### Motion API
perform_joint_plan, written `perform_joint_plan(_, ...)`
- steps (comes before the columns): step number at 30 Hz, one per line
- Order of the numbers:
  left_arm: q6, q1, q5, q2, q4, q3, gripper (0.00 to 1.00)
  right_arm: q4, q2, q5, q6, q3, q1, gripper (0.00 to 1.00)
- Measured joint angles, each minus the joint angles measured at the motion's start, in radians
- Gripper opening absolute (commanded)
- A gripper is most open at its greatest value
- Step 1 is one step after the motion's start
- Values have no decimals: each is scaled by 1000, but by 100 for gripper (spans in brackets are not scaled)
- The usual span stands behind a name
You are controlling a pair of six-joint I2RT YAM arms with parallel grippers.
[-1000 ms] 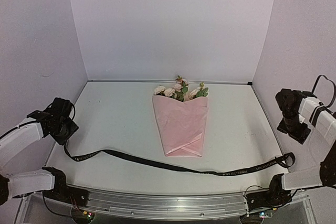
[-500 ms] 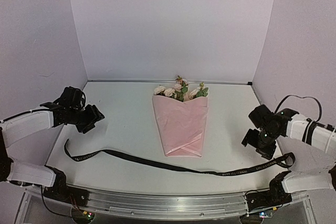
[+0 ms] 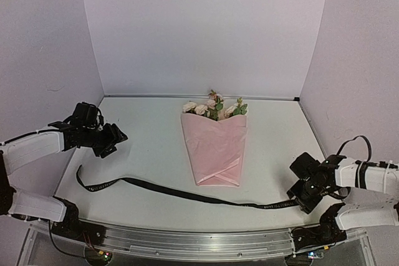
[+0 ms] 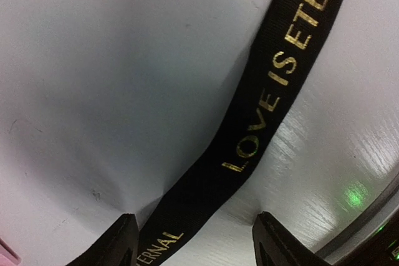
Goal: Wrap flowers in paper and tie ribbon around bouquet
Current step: Adjust the right side of the ribbon at the center of the board.
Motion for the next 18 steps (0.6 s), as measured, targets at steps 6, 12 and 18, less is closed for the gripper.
perform_joint_plan(6, 0, 0, 18, 19, 11, 0, 66, 44, 89, 38, 32, 34, -1, 33)
perform_joint_plan(12, 0, 0, 44, 58, 35, 0, 66, 110, 200, 72, 14, 92, -71, 16)
perform_joint_plan(18, 7, 0, 99, 124, 78, 0, 66, 184, 306, 86, -28, 162, -165, 14)
